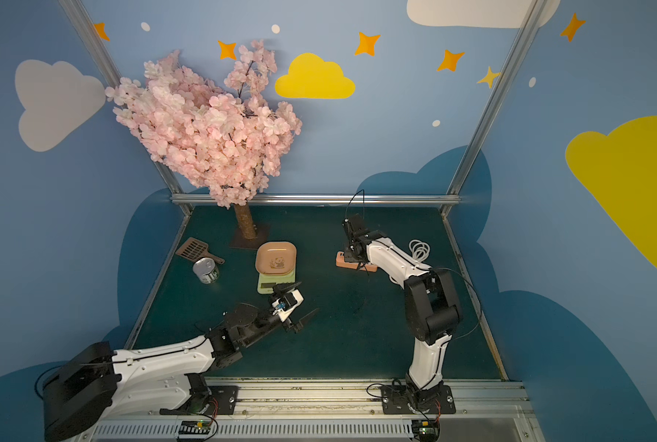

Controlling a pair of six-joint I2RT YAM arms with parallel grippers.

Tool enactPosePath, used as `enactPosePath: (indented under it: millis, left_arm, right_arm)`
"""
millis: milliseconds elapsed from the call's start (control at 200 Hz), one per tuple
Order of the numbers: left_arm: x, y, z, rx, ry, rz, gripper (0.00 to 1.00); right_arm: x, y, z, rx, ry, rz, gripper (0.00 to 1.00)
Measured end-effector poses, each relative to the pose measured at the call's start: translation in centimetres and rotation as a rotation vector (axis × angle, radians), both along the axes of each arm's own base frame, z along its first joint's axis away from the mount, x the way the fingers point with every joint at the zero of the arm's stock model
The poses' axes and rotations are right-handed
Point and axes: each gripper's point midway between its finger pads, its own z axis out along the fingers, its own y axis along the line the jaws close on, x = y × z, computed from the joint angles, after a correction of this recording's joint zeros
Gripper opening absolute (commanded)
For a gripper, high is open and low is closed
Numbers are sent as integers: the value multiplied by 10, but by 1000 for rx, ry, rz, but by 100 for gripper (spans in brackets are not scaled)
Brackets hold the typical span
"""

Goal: Charge the electronic scale
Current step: Insert the plug into the socket.

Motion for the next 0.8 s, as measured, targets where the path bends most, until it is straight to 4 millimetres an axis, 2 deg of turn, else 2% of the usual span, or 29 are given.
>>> enactPosePath:
  millis: [335, 801]
  left_arm:
    - [-1, 1, -1, 9, 6, -1, 90]
    - [-1, 2, -2, 7, 13, 0, 90]
  right_arm:
    - [5, -1, -17, 1, 36, -40, 3]
    - [7, -3, -19, 19, 56, -70, 3]
